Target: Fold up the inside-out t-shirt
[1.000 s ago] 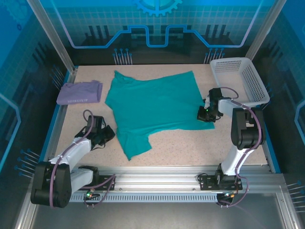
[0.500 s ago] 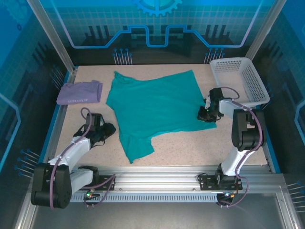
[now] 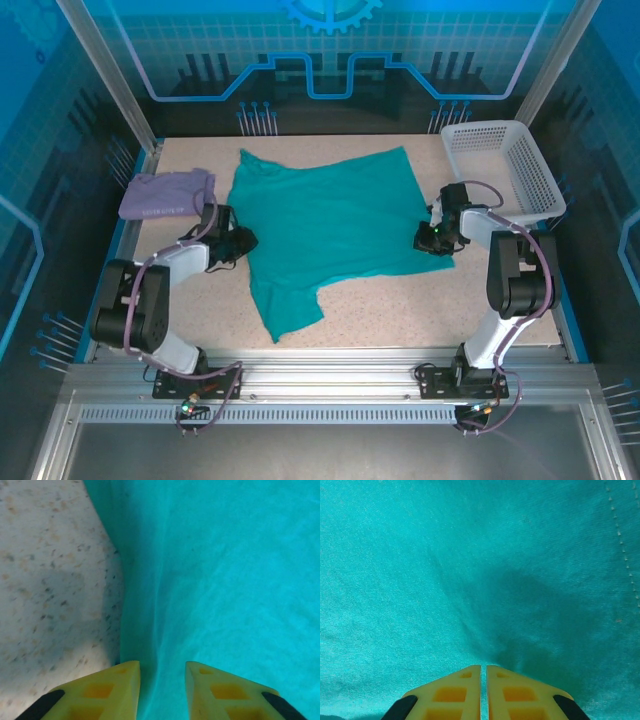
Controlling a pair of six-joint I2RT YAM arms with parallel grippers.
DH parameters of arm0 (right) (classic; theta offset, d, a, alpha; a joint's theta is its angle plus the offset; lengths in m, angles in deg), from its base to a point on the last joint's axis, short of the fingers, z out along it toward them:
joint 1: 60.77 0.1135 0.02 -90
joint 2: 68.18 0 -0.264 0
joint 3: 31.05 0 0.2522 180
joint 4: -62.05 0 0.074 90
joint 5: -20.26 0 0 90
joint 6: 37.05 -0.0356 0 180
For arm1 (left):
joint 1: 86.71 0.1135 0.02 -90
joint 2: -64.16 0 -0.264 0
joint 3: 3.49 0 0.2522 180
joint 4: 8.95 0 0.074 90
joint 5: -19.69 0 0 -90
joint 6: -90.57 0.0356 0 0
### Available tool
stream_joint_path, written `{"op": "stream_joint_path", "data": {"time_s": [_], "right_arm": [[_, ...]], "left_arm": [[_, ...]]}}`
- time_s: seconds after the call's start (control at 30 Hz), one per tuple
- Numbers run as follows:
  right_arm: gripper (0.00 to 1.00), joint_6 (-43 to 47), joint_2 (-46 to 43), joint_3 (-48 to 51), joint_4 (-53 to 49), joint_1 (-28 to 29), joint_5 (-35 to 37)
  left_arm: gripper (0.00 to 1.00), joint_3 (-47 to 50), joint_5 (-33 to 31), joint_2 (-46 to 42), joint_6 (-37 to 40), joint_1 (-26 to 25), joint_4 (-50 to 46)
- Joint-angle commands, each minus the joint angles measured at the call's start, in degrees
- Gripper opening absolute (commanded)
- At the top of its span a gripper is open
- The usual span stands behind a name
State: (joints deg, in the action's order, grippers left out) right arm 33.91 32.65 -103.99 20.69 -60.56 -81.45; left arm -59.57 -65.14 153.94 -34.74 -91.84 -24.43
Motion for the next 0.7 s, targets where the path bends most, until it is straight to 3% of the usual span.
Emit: {"op": "stream_joint_path", "data": {"time_s": [0.0, 0.1, 0.23, 0.57, 0.67], "right_arm": [[0.12, 0.77, -0.91, 0.65, 0.17, -0.03, -1.73], [0.12, 0.86, -0.99, 0.67, 0.17, 0.08, -1.74], [0.12, 0.89, -0.82, 0.66, 0.28, 0.07, -1.81], [0.12, 1.19, -0.29, 0.26, 0.04, 0.66, -1.67], [0.12, 1.25, -0.12, 0.23, 0.00, 0.61, -1.76]], "left_arm": [[0.21, -3.05, -0.93, 2.91, 2.60, -0.41, 0.17], [0.09, -3.72, -1.08, 3.03, 3.44, -0.87, 0.20], [0.00, -5.05, -1.89, 1.98, 5.63, -2.83, -0.95], [0.00, -12.25, -4.86, 5.24, 12.04, -9.05, -6.54], [0.11, -13.52, -5.33, 6.28, 13.50, -9.55, -8.66]]}}
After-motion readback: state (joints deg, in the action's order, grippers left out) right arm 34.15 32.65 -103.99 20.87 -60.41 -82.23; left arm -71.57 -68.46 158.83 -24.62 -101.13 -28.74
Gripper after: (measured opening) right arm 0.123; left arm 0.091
